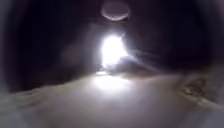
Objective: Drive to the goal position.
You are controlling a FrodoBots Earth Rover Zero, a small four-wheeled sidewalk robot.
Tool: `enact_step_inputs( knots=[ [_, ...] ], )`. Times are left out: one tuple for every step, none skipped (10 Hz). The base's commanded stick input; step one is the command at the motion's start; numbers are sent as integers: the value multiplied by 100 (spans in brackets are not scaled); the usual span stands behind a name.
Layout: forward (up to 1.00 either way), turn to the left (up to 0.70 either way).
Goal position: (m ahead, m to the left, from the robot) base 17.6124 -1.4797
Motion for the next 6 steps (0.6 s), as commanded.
enact_step_inputs(
  knots=[
    [85,0],
    [85,5],
    [85,32],
    [85,4],
    [85,0],
    [85,0]
  ],
)
